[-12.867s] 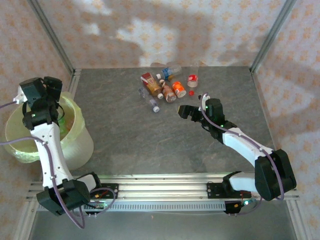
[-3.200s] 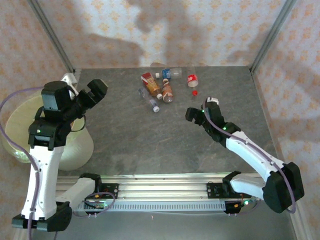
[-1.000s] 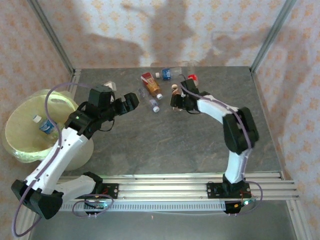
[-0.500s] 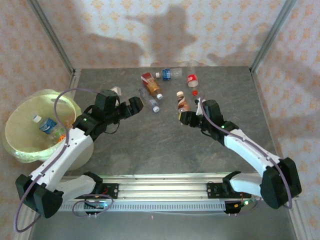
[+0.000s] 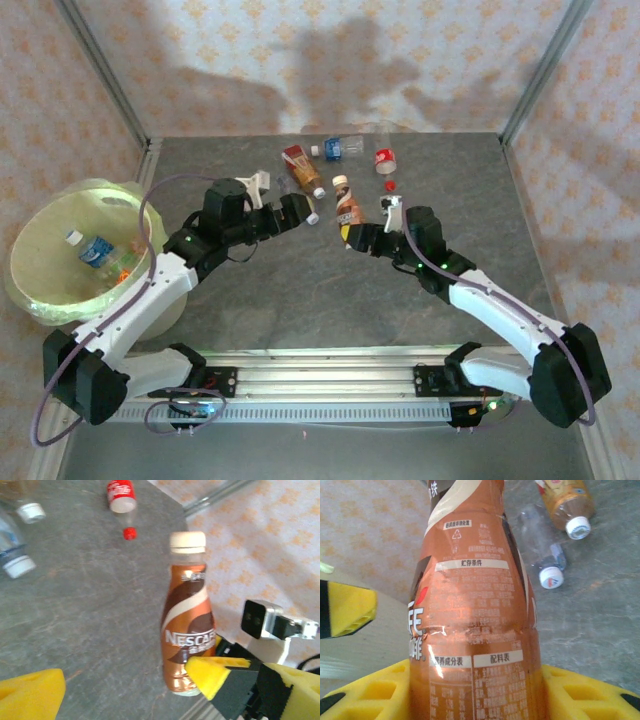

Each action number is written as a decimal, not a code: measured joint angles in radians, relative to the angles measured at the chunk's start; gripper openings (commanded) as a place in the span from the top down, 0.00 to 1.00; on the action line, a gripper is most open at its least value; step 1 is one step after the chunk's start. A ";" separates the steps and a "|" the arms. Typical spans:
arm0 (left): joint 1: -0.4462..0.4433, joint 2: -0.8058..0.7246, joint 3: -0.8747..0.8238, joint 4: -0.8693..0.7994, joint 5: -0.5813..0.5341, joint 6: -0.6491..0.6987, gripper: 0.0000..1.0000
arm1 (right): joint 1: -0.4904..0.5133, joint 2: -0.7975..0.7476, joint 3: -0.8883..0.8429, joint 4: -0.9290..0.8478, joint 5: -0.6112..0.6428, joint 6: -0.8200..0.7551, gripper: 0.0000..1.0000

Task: Put the plastic bottles in the bin

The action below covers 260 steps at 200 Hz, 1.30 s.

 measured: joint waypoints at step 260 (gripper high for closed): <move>-0.056 0.161 0.016 0.177 0.019 -0.051 0.45 | 0.145 0.134 0.098 0.174 -0.123 -0.016 0.18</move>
